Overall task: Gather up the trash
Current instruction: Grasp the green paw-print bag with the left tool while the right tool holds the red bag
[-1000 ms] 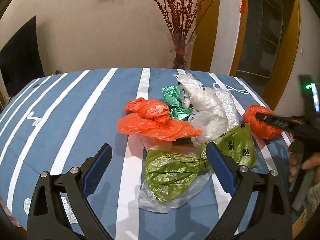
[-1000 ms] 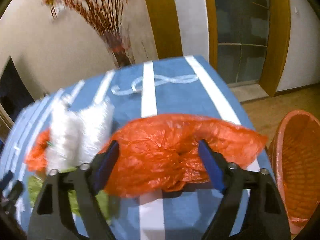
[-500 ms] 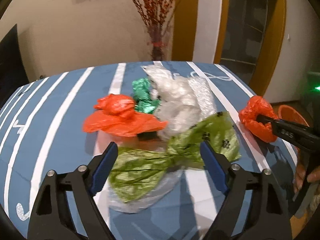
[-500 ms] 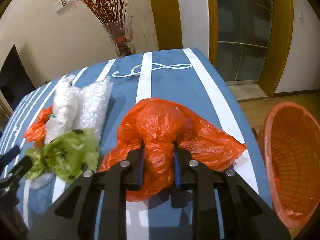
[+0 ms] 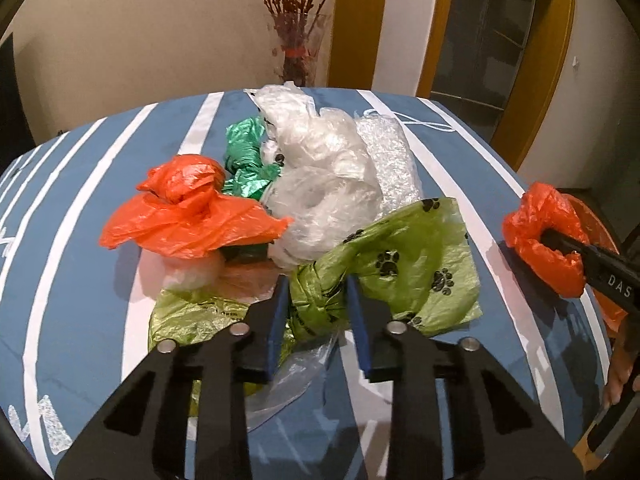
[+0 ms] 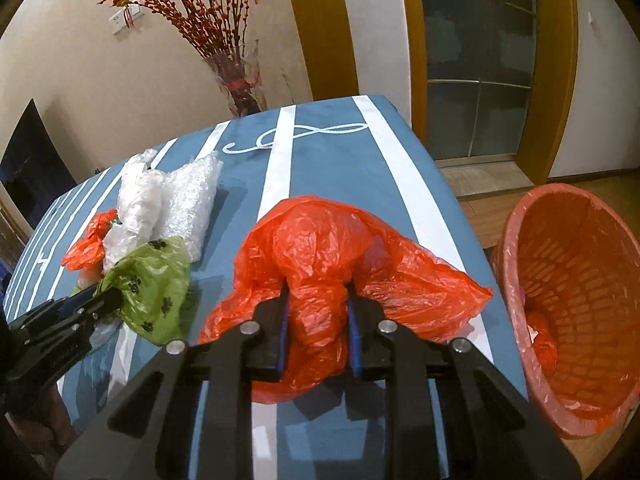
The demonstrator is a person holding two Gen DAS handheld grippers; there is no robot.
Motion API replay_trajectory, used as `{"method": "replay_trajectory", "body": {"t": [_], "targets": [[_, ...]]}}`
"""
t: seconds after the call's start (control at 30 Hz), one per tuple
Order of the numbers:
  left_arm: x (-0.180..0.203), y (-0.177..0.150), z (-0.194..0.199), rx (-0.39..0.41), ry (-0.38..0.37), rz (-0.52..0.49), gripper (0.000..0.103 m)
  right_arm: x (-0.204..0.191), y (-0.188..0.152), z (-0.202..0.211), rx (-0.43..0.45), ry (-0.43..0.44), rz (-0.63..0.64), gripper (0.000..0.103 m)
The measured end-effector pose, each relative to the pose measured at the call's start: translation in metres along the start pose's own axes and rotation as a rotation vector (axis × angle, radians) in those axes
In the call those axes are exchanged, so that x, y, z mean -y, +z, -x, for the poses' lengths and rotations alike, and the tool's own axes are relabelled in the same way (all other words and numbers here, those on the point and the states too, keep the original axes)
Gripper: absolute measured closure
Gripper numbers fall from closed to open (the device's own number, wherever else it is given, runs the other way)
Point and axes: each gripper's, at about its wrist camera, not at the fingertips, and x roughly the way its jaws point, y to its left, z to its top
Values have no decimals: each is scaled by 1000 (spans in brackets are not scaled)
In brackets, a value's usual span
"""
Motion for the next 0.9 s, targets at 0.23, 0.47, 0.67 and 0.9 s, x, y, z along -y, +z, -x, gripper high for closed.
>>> {"method": "replay_trajectory", "body": {"t": [0.23, 0.47, 0.67, 0.9], "targets": [[4, -1, 14, 34, -8, 1, 80, 5, -3, 13, 22, -2, -3, 80], [16, 1, 35, 68, -14, -10, 80, 12, -10, 37, 57, -10, -4, 79], [38, 4, 49, 93, -35, -32, 80, 31, -16, 64, 102, -20, -33, 79], [75, 11, 57, 110, -83, -49, 80, 63, -24, 94, 162, -67, -82, 79]]}}
